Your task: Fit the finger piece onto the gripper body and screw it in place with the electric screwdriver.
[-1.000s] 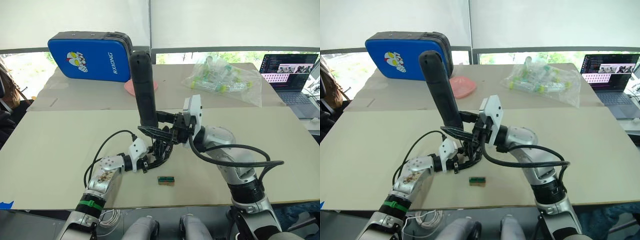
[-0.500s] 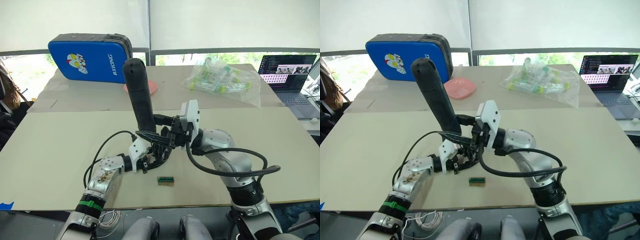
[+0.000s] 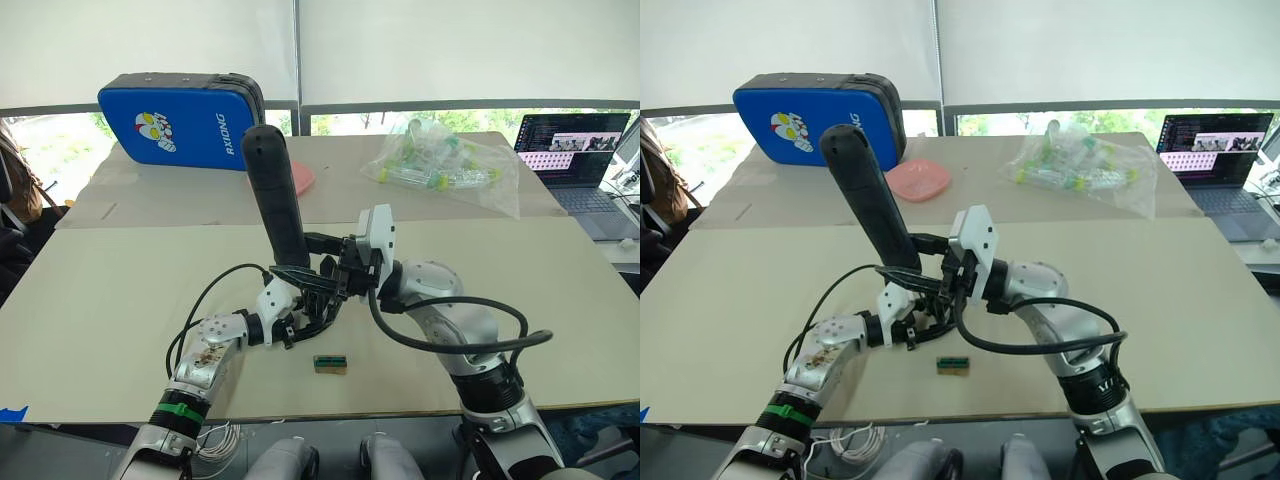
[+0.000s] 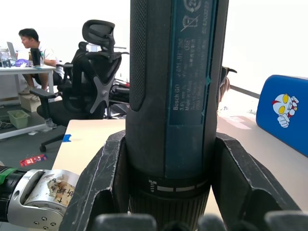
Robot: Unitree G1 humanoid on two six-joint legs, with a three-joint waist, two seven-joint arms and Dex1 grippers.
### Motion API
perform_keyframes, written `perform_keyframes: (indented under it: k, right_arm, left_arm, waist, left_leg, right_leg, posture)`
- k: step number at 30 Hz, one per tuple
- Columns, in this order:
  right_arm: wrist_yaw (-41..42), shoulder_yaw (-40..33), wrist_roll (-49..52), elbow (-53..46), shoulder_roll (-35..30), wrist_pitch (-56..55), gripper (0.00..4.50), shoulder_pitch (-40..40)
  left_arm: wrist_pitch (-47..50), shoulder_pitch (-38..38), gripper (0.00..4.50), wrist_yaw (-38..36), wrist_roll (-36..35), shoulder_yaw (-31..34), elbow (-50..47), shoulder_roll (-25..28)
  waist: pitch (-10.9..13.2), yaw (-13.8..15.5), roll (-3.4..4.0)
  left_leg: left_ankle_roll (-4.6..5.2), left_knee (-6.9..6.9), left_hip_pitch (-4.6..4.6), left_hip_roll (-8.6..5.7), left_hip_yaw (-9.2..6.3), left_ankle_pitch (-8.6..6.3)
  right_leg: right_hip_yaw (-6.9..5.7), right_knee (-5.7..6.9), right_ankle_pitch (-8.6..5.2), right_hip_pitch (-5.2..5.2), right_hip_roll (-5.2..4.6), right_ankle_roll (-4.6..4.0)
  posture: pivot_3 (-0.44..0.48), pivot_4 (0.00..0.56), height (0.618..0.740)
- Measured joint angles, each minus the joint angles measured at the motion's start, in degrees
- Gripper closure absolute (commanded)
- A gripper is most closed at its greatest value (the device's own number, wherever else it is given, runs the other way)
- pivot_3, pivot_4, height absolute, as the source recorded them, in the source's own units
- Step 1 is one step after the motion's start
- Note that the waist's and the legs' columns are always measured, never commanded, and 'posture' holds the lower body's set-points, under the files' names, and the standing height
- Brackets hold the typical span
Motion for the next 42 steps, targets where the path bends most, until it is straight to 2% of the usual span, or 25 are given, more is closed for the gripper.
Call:
perform_keyframes:
  k: [24, 30, 34, 42]
  right_arm:
    - [1.9, -1.7, 1.6, 0.1, -0.5, 2.1, 2.55, -2.1]
    - [4.7, -3.3, 4.7, 0.1, -1.5, 3.2, 2.55, -2.7]
    - [5.5, -4.0, 5.3, -0.5, -1.9, 4.1, 2.55, -3.0]
    - [5.9, -4.5, 6.1, -1.0, -2.4, 4.9, 2.55, -3.3]
  left_arm:
    - [-0.1, 0.1, 2.22, 0.1, -0.1, 0.1, -0.2, -0.1]
    - [-0.7, 0.2, 2.22, -0.1, -0.1, 0.1, -0.2, -0.2]
    - [-1.1, 0.5, 2.22, 0.0, -0.2, 0.2, -0.8, -0.5]
    - [-1.4, 0.9, 2.22, 0.4, -0.3, 0.2, -1.2, -1.0]
  waist:
    - [0.0, 0.1, -0.03]
    - [0.2, 0.2, -0.11]
    - [0.2, 0.5, -0.12]
    - [0.3, 0.8, -0.22]
  left_leg:
    - [-0.01, -0.09, -0.09, 0.0, -0.01, 0.0]
    - [-0.01, -0.09, -0.43, -0.02, -0.01, 0.0]
    - [-0.06, -0.07, -0.92, -0.05, -0.01, 0.03]
    - [-0.06, -0.07, -1.07, -0.06, -0.01, 0.03]
  right_leg:
    - [0.0, -0.07, -0.04, -0.08, -0.02, 0.01]
    - [-0.02, -0.13, 0.01, -0.39, -0.02, -0.05]
    - [-0.04, -0.07, 0.31, -0.9, -0.03, -0.52]
    - [-0.04, -0.08, 0.32, -0.97, -0.03, -0.54]
  posture:
    - [0.0, 0.15, 0.74]
    - [0.0, 0.15, 0.74]
    - [0.0, 0.15, 0.74]
    - [0.0, 0.15, 0.74]
